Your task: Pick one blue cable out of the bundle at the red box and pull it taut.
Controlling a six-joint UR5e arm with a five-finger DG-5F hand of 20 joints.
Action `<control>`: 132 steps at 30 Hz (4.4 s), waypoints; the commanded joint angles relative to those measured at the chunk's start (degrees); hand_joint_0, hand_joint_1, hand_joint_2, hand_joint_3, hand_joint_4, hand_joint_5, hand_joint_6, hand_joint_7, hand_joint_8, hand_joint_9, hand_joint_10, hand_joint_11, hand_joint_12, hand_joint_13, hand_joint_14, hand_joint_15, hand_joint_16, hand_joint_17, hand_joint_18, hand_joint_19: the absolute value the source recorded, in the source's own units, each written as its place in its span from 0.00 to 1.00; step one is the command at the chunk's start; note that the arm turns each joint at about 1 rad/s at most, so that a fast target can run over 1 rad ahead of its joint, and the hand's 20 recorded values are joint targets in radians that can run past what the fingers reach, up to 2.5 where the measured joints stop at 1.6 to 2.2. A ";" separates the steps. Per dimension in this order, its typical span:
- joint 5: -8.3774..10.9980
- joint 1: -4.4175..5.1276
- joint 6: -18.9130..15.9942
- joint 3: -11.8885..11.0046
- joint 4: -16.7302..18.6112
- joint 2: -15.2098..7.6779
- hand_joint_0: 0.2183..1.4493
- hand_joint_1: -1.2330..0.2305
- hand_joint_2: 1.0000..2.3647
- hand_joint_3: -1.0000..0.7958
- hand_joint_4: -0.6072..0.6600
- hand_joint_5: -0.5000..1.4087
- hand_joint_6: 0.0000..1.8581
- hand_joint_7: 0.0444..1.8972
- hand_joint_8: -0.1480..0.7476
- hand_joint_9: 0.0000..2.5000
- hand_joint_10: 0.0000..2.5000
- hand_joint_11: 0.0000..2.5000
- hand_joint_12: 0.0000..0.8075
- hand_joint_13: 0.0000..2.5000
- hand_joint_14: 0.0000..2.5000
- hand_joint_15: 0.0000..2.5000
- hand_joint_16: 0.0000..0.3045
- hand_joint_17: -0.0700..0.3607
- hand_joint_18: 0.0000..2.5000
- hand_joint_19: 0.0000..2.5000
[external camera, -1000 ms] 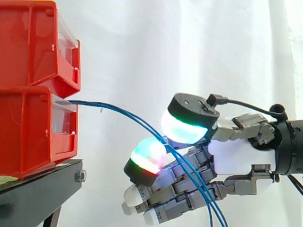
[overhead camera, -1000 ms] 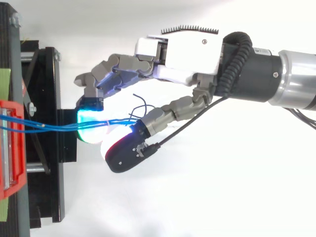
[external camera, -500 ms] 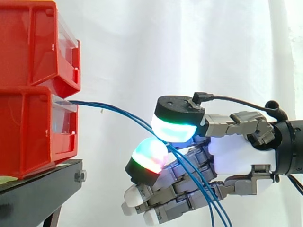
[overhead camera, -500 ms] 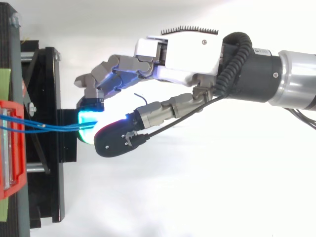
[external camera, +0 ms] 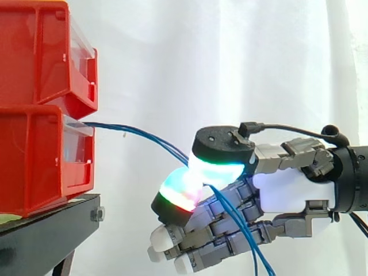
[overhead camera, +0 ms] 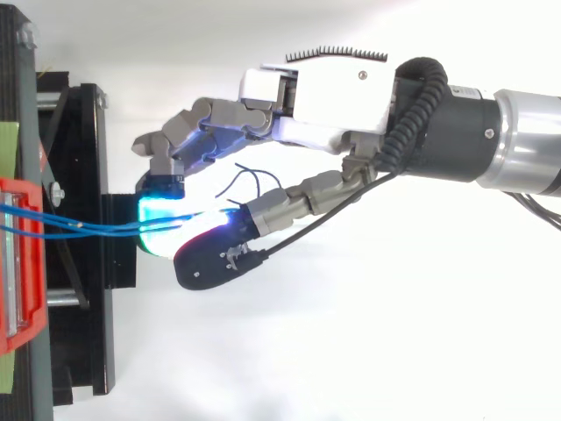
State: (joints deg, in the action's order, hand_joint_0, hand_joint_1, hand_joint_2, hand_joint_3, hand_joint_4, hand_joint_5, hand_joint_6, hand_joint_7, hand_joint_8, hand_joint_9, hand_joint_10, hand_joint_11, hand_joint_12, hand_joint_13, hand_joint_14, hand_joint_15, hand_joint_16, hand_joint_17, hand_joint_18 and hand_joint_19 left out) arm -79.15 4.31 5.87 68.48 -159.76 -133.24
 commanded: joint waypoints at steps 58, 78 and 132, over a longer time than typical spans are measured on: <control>0.23 0.00 0.02 -1.51 -0.73 0.00 0.30 0.41 0.01 0.36 0.60 0.18 0.45 0.51 0.55 0.25 0.00 0.11 0.45 0.10 0.00 0.04 0.18 0.45 0.09 0.05; 0.32 0.09 0.11 -1.51 -0.81 0.00 0.39 0.22 0.01 0.36 0.53 0.17 0.47 0.48 0.52 0.23 0.00 0.12 0.45 0.11 0.00 0.03 0.18 0.45 0.12 0.02; 0.32 0.09 0.02 -1.51 -0.81 0.00 0.39 0.24 0.01 0.38 0.56 0.17 0.46 0.44 0.52 0.22 0.00 0.11 0.46 0.10 0.00 0.03 0.18 0.46 0.12 0.04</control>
State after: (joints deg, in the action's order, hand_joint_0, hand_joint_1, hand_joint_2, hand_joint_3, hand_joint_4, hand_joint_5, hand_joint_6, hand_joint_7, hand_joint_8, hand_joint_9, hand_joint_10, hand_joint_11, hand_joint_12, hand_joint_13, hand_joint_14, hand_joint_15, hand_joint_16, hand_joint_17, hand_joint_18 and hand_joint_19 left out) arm -78.84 4.39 5.89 66.97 -160.58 -133.24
